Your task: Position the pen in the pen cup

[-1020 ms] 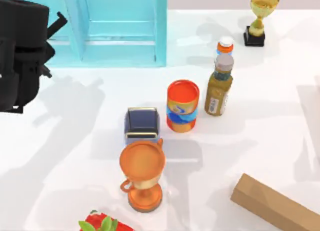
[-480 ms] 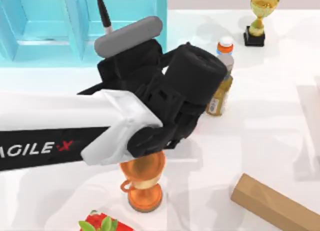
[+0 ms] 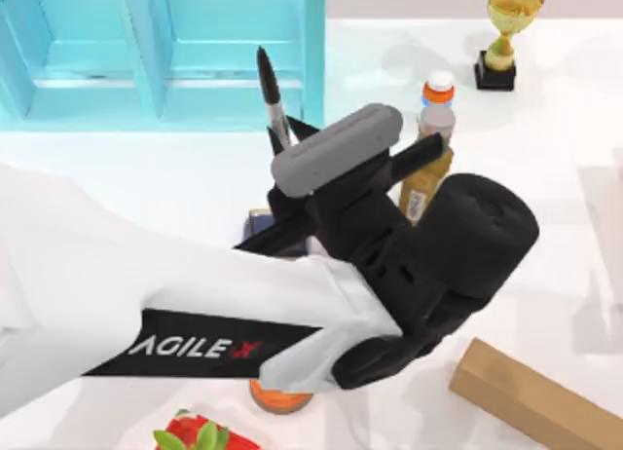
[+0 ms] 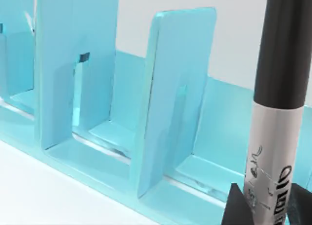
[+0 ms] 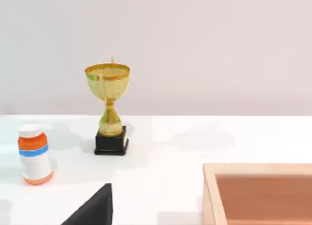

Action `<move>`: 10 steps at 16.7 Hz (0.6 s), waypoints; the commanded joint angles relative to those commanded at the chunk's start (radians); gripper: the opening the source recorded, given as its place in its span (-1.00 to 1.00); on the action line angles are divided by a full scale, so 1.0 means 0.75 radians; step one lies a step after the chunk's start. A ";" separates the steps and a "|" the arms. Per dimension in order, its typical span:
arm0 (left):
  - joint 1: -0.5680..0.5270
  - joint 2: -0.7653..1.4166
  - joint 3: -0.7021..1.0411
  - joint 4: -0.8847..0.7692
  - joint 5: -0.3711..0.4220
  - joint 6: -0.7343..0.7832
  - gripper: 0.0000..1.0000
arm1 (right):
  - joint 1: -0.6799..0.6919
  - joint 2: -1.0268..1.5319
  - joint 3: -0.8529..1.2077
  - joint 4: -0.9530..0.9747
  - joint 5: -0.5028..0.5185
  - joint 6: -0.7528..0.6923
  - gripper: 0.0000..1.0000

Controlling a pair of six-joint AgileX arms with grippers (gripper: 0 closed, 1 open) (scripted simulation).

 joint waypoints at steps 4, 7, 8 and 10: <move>0.011 0.052 -0.029 0.260 0.028 -0.001 -1.00 | 0.000 0.000 0.000 0.000 0.000 0.000 1.00; 0.011 0.046 -0.013 0.212 0.024 -0.038 -1.00 | 0.000 0.000 0.000 0.000 0.000 0.000 1.00; 0.011 0.042 -0.005 0.168 0.022 -0.058 -1.00 | 0.000 0.000 0.000 0.000 0.000 0.000 1.00; 0.012 0.035 0.009 0.042 0.019 -0.094 -1.00 | 0.000 0.000 0.000 0.000 0.000 0.000 1.00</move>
